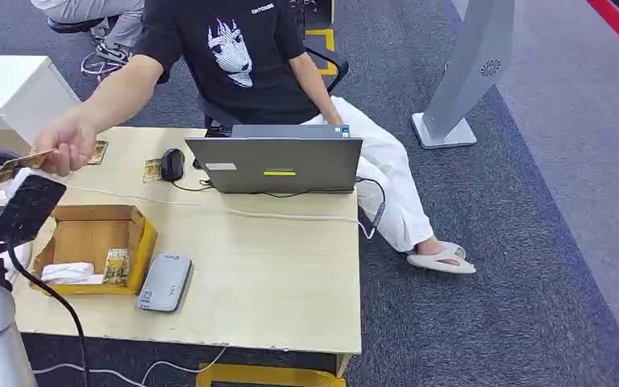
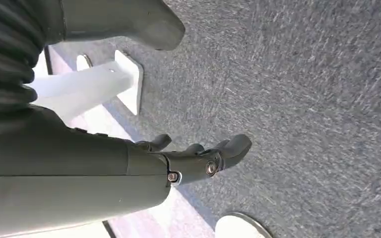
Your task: Pass the card to the sensor for recognition and then transmit it.
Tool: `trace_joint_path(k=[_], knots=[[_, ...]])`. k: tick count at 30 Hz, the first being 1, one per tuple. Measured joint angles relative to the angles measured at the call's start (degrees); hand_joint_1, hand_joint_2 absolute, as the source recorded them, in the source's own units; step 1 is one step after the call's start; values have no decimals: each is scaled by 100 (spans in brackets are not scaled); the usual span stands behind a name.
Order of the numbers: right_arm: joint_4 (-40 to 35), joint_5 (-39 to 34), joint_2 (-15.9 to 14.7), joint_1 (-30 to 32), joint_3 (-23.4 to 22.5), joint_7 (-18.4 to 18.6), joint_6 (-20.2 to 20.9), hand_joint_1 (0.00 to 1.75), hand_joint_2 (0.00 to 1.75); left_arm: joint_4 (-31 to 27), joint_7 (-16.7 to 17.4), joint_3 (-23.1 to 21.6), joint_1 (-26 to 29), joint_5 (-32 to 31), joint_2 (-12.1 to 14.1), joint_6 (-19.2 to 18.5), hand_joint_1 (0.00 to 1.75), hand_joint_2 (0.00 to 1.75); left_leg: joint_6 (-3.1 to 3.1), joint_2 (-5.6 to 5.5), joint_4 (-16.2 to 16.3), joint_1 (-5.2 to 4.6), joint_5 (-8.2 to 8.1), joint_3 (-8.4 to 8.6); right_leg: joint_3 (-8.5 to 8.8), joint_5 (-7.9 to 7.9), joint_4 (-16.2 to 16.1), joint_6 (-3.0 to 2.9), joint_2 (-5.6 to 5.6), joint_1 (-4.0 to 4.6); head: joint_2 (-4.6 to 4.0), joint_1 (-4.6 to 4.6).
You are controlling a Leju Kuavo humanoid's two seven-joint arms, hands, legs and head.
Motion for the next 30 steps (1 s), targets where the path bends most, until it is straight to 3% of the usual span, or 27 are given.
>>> trace_joint_path(k=[5, 9, 13, 22, 25, 30], knots=[[-39, 0, 4, 5, 0, -33, -24, 0, 175, -2, -52, 234, -47, 155, -251, -18, 0, 175, 0, -4, 0, 1, 0, 1, 1, 0, 0, 0, -3, 0, 0, -2], [-55, 0, 4, 13, -4, -42, -20, 0, 175, -214, -385, 507, 42, 1791, -564, -147, 0, 175, 0, -1, 0, 3, 0, 3, 5, 0, 2, 0, -3, 0, 0, 2], [-142, 0, 26, 129, -9, -33, -4, 0, 175, -599, -729, 836, 336, 2756, -879, -430, 0, 175, 0, -12, 0, 3, 0, 1, 8, -1, 2, 0, -11, 0, 0, 2], [-179, -68, 42, 165, -7, -50, -48, 0, 175, -1269, -1348, 1378, 991, 3658, -1406, -553, 0, 175, 0, -11, 0, 3, 0, 3, 9, -1, 2, 0, -11, 0, 0, 0], [-214, -297, 44, 230, 85, 102, -101, 0, 175, -1529, -1711, 1747, 1238, 4124, -1694, -544, 0, 175, 0, -11, 0, 3, 0, 4, 11, -1, 1, 0, -10, 0, 0, 2], [-295, -452, 90, 403, 295, 262, -94, 0, 175, -1772, -1801, 2170, 1487, 4432, -1938, -377, 0, 175, 0, -27, -1, 4, 0, 0, 12, -4, 1, 1, -25, 0, 0, -2]])
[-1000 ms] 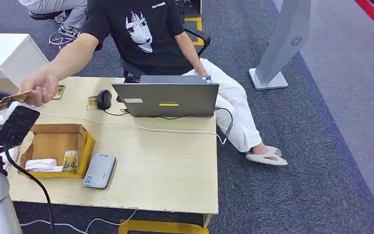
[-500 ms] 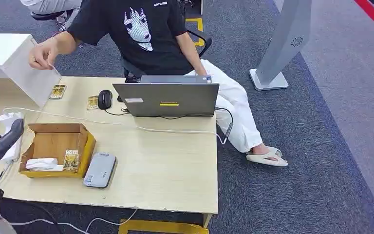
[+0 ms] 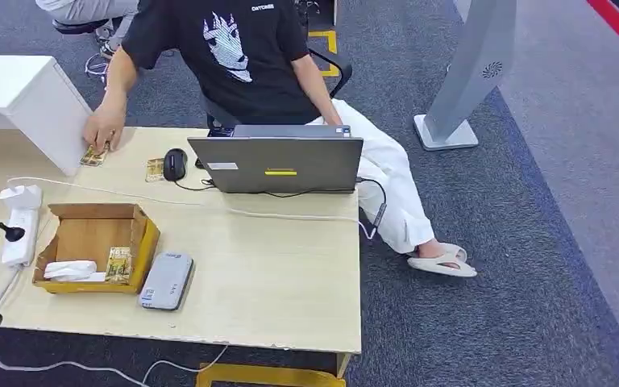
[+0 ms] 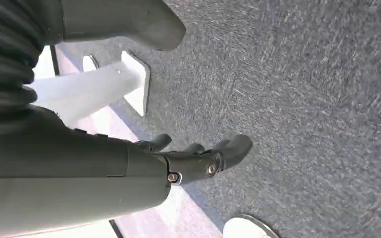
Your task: Pass the card to the sensor for recognition and then transmit it.
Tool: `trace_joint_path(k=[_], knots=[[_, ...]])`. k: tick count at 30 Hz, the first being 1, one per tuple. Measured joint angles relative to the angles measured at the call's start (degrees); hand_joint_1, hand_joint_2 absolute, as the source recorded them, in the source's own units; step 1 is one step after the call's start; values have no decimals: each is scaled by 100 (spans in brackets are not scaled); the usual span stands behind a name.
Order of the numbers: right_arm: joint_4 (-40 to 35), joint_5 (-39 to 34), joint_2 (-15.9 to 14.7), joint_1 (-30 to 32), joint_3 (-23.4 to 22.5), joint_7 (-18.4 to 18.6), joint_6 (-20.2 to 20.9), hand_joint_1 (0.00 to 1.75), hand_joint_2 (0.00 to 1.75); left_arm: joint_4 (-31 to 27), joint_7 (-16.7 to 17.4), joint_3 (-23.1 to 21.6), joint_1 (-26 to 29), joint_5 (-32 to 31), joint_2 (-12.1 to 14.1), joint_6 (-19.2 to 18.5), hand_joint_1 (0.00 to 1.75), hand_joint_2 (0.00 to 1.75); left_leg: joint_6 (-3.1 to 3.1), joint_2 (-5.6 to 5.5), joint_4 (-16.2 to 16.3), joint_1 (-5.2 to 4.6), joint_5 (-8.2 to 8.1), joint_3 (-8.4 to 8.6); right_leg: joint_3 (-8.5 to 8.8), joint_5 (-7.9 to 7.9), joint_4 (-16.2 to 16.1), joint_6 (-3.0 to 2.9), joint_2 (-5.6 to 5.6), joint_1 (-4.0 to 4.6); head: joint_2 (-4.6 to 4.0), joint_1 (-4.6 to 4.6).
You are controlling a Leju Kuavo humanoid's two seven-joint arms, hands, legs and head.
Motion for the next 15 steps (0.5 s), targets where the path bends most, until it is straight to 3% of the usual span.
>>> trace_joint_path(k=[3, 4, 8, 12, 15], knots=[[-87, -229, 24, 90, 146, 273, 66, 0, 175, -62, -102, 33, 245, 108, -74, 860, 0, 175, 0, 3, 0, 0, 0, 4, 1, 0, 0, 0, 2, 0, 0, 2], [-101, -256, 31, 122, 169, 311, 66, 0, 175, -64, -116, 31, 323, 103, -81, 980, 0, 175, 0, 3, 0, 0, 0, 5, 1, 0, 0, 0, 2, 0, 0, 0], [-251, -651, 55, 267, 539, 831, 55, 0, 175, -44, -188, -159, 744, -164, -158, 2755, 0, 175, 0, 1, 0, 0, 0, 4, 1, -1, 0, 0, 1, 0, 0, 2], [-459, -898, 61, 492, 1046, 830, -28, 0, 175, 208, 57, -660, 1291, -647, -230, 4222, 0, 175, 0, 1, 0, -1, -1, 4, 1, -1, -1, 1, 1, 0, 0, 0], [-595, -879, 61, 606, 1222, 632, -57, 0, 175, 350, 394, -881, 1481, -679, -256, 4626, 0, 175, 0, 0, 0, -1, -1, 4, 4, -1, -1, 2, 0, 0, 0, -2]])
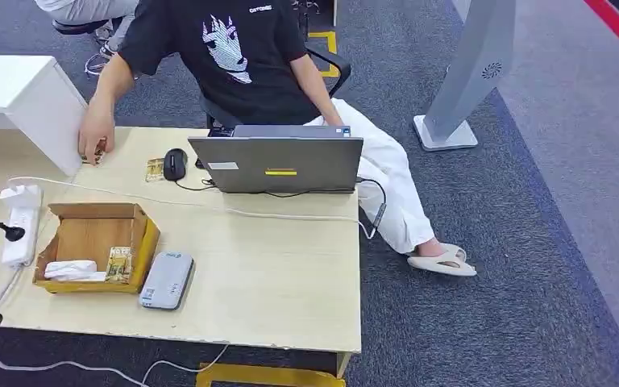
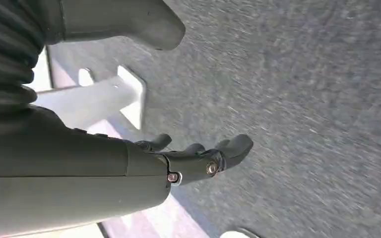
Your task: Pass the card to the sensor for recognition and then transmit it.
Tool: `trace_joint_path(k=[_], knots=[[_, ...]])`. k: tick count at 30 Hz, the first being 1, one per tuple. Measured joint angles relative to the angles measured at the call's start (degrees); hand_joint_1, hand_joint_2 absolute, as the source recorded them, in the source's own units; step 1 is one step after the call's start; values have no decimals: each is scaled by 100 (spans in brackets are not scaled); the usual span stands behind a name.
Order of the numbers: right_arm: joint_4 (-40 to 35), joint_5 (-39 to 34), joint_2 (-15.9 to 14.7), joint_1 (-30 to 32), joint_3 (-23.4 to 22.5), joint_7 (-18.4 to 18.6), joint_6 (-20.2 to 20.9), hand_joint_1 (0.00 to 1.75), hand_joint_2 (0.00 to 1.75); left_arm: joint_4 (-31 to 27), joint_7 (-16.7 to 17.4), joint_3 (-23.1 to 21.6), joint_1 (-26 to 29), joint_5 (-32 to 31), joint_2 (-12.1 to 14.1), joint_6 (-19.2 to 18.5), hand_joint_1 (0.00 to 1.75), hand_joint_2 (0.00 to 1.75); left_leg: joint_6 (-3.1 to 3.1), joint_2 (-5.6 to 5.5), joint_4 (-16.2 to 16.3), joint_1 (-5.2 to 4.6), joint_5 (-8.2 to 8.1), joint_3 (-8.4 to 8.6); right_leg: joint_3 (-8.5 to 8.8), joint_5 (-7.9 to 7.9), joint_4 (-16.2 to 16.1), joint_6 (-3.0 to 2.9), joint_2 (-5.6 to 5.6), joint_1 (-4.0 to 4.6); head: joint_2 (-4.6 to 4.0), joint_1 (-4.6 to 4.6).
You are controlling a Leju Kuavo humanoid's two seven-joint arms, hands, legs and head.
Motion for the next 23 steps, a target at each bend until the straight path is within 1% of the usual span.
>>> trace_joint_path(k=[1, 2, 3, 4, 5, 6, 17, 19, 21, 22, 23], knots=[[-37, 0, 0, 26, 24, -33, 0, 0, 175, 31, 151, -9, 28, -138, -2, 9, 0, 175, 0, 0, 0, 0, 0, 0, 1, 0, 0, 0, 0, 0, 0, 4], [-74, -19, 0, 64, 56, -13, -22, 0, 175, 102, 363, -9, 33, -455, -13, 11, 0, 175, 0, -1, 0, 0, 0, 0, 3, 0, 0, 0, -4, 0, 0, 2], [-103, -44, 0, 100, 103, 42, -59, 0, 175, 213, 565, 18, 6, -854, -15, 22, 0, 175, 1, -5, 0, -1, 1, 0, 6, 0, 0, 0, -9, 0, 0, 4], [-122, -70, 0, 129, 184, 127, -96, 0, 175, 389, 835, 66, -32, -1348, -13, 26, 0, 175, 0, -7, 0, 0, 1, 0, 8, 0, 0, 0, -10, 0, 0, 2], [-135, -109, 0, 143, 240, 164, -120, 0, 175, 510, 959, 118, -46, -1605, -15, 30, 0, 175, 0, -5, 0, 2, 1, 1, 8, 1, 0, -1, -8, 0, 0, 2], [-151, -120, 0, 154, 284, 188, -127, 0, 175, 581, 994, 153, -47, -1722, -20, 37, 0, 175, 0, -3, 0, 3, 1, 3, 7, 2, 0, -2, -6, 0, 0, 2], [-205, -120, 0, 186, 430, 236, -157, 0, 175, 891, 1085, 245, -77, -1805, -31, 41, 0, 175, 1, -9, 0, 2, 4, 3, 9, 1, 0, -1, -10, 0, 0, 2], [-210, -164, 0, 187, 450, 254, -188, 0, 175, 979, 1283, 326, -158, -1923, -31, 41, 0, 175, 1, -10, 0, 2, 4, 2, 10, 1, 0, -1, -11, 0, 0, 2], [-212, -212, 0, 188, 468, 245, -188, 0, 175, 1214, 1521, 519, -335, -1478, -31, 41, 0, 175, 1, -10, 0, 0, 4, 4, 11, 1, 0, -1, -12, 0, 0, 2], [-212, -181, 0, 191, 468, 190, -170, 0, 175, 1417, 1721, 663, -444, -1179, -31, 41, 0, 175, 1, -9, 0, 1, 4, 5, 11, 1, 1, -1, -12, 0, 0, 2], [-212, -131, 0, 190, 465, 164, -146, 0, 175, 1638, 2003, 860, -540, -1250, -24, 44, 0, 175, 1, -8, 0, 5, 4, 7, 12, 2, 1, -1, -11, 1, 0, 0]])
